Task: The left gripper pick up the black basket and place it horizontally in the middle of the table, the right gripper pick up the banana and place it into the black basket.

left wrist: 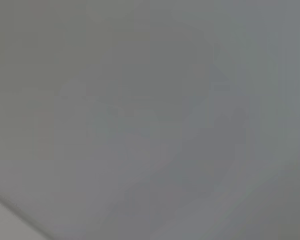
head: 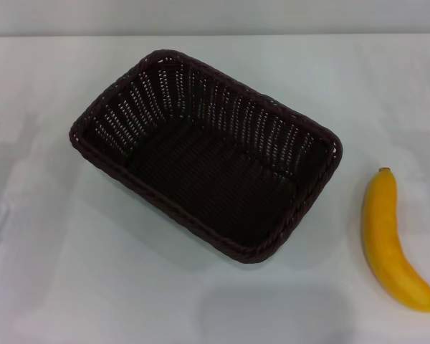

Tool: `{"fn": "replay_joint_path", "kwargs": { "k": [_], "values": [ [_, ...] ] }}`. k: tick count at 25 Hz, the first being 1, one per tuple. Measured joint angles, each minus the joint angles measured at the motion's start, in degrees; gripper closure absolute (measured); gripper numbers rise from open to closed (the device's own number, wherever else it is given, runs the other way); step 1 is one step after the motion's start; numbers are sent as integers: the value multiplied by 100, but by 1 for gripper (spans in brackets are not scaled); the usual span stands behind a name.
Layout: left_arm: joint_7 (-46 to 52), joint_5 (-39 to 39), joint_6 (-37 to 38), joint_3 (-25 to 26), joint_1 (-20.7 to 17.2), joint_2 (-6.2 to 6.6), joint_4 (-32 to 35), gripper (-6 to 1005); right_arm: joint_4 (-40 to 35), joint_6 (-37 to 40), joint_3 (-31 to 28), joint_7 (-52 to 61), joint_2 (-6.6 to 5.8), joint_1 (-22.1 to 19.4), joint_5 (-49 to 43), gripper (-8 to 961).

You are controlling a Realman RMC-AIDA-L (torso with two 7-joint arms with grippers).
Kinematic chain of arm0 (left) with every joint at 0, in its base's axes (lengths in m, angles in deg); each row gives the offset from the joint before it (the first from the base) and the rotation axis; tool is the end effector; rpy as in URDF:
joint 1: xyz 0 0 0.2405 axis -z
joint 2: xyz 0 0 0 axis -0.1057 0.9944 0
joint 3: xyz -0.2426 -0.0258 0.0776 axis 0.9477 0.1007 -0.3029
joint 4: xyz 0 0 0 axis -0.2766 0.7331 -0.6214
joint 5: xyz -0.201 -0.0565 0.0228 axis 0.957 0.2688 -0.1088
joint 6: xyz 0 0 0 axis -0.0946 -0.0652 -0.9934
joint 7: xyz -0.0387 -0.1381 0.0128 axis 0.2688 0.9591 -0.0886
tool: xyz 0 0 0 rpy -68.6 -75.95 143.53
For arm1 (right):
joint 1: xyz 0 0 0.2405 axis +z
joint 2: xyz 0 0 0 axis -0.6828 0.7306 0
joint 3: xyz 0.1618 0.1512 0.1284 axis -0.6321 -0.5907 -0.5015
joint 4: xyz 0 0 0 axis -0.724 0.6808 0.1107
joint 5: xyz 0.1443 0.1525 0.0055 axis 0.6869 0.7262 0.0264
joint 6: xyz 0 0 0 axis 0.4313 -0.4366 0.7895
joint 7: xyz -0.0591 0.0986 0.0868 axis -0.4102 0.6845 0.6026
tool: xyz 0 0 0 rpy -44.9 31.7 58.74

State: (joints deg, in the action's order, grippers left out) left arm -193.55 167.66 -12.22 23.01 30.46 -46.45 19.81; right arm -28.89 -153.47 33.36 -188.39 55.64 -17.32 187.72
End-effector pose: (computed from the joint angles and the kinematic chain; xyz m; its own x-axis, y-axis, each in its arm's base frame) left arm -0.3630 0.3202 0.0279 0.1049 0.0162 0.9943 0.9900 -0.0967 -0.1029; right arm 0.3585 0.3246 0.0548 0.5935 0.1677 -0.7872 -0.7923 -0.0500 -0.6080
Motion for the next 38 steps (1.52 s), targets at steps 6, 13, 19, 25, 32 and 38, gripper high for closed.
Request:
{"fn": "replay_joint_path", "kwargs": {
  "k": [6,13,19,25,32,38],
  "values": [
    [2267,-914,139,-715,38,198,1530,122,-15,-5,0,0,4,32,4,109],
    [4574,-1809,-1,-2079,285,1151,2655,122,-72,-21,26,0,4,31,-10,109],
    [6504,-3699,-474,-2666,1301,2126,2828,123,-77,-43,62,0,14,120,-31,109],
    [7537,-6062,-1367,-2683,2388,2350,3089,123,-18,-13,72,0,39,362,-39,109],
    [7605,-7987,-1357,-2709,3255,1848,3085,124,13,-13,196,0,51,362,-44,109],
    [7534,-8368,-1134,-2936,3442,1446,3044,142,136,-58,206,0,44,322,-45,109]
  ]
}}
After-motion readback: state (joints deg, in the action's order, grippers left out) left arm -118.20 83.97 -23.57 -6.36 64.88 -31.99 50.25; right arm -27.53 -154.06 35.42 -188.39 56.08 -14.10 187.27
